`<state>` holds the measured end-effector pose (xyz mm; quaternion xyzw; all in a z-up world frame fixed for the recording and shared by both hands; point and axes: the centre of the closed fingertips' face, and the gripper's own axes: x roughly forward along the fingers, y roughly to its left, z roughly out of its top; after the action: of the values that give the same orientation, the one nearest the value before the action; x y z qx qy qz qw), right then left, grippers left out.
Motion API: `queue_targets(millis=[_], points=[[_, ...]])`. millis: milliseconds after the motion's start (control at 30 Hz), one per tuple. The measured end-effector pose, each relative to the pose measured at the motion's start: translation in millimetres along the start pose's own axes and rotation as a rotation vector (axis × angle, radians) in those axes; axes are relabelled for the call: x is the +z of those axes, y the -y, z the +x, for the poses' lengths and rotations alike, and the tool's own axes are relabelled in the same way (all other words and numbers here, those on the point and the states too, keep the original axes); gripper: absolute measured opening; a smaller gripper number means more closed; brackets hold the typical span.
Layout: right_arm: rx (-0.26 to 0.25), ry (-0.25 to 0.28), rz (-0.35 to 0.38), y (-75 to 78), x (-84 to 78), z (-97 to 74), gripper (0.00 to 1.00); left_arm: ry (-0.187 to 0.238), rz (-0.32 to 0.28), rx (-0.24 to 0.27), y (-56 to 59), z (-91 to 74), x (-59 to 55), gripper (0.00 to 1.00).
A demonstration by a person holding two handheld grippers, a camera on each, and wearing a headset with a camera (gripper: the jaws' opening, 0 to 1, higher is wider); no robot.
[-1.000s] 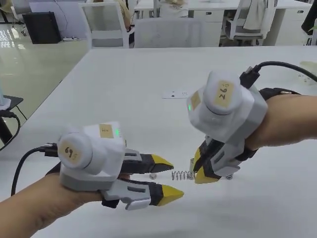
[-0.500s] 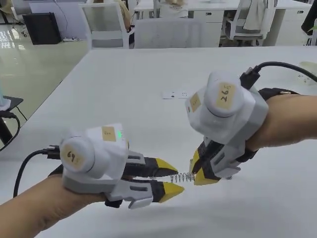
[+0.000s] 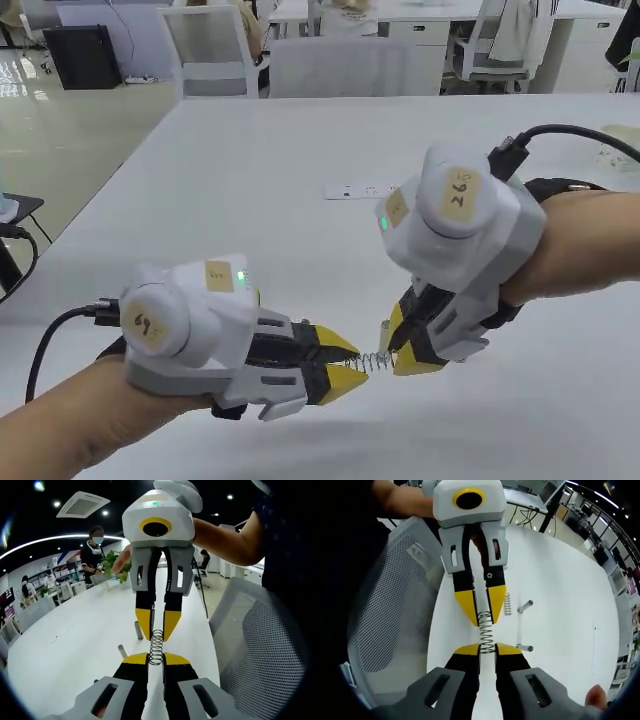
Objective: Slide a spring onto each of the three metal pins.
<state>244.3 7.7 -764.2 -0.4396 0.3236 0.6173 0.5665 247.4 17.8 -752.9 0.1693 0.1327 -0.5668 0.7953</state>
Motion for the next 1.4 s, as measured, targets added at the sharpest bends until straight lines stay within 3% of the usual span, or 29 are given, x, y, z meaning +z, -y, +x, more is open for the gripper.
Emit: queue_targets(millis=[300, 567, 833, 1400], points=[[0.006, 0.003, 0.026, -0.8, -2.8, 2.6, 0.13, -0.007, 0.002, -0.012, 3.9, -0.6, -2.3, 0.02], [0.017, 0.0, 0.041, -3.3, -7.7, 6.7, 0.13, 0.031, -0.001, -0.015, 5.3, -3.4, 9.7, 0.02], [0.016, 0.016, 0.035, -3.8, -5.0, 6.2, 0.09, 0.039, 0.0, -0.009, 5.1, -4.1, 12.1, 0.02], [0.001, 0.046, 0.044, -1.4, 8.6, -5.7, 0.09, 0.023, -0.01, -0.002, 2.4, -2.9, 6.8, 0.02]])
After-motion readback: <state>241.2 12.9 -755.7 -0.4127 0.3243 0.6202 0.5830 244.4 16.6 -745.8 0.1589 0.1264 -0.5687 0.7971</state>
